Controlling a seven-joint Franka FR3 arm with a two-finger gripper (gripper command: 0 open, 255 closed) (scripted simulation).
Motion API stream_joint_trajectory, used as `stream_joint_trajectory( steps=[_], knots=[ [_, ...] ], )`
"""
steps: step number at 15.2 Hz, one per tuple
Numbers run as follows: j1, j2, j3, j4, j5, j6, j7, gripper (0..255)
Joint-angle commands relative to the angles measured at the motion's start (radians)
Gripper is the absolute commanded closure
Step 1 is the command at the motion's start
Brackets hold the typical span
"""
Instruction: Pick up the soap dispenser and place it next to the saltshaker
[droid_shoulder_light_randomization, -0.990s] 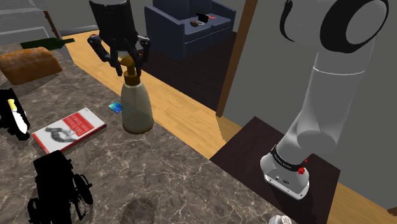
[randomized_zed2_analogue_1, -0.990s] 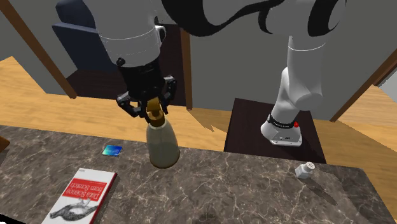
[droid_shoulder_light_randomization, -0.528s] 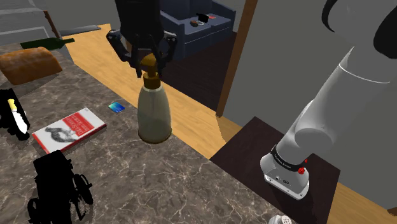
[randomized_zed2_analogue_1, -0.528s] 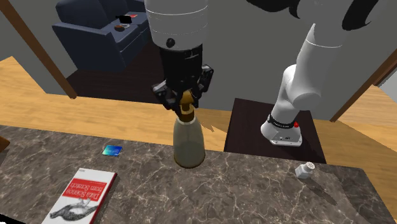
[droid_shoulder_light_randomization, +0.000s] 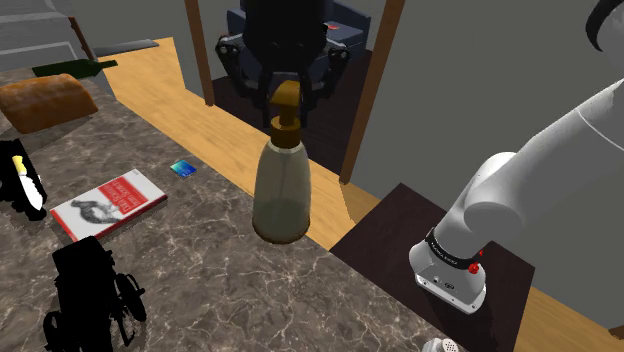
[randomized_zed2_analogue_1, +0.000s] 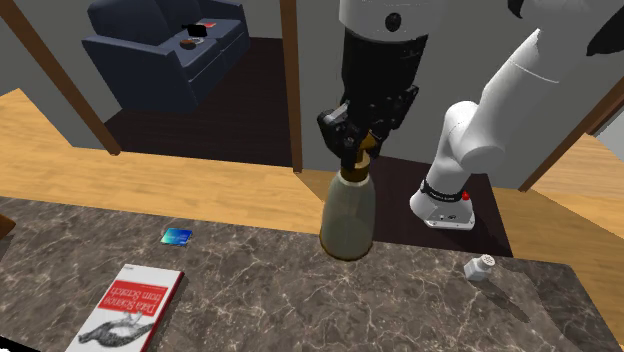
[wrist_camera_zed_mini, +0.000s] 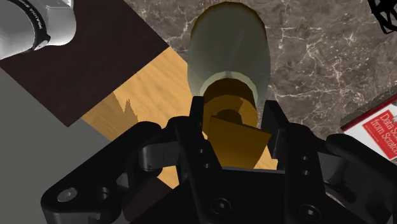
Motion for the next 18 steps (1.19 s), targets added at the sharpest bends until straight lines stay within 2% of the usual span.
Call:
stream_joint_trajectory(
  steps=[1,9,16,18],
  knots=[
    [0.013,-0.057,-0.013,-0.014,0.036,-0.032,0.002,255],
    [0.082,-0.247,-0.064,-0.024,0.145,-0.181,0.042,255],
    [0.140,-0.358,-0.082,0.041,0.226,-0.337,0.130,255],
    [0.148,-0.380,-0.087,-0.006,0.231,-0.312,0.121,255]
  ],
)
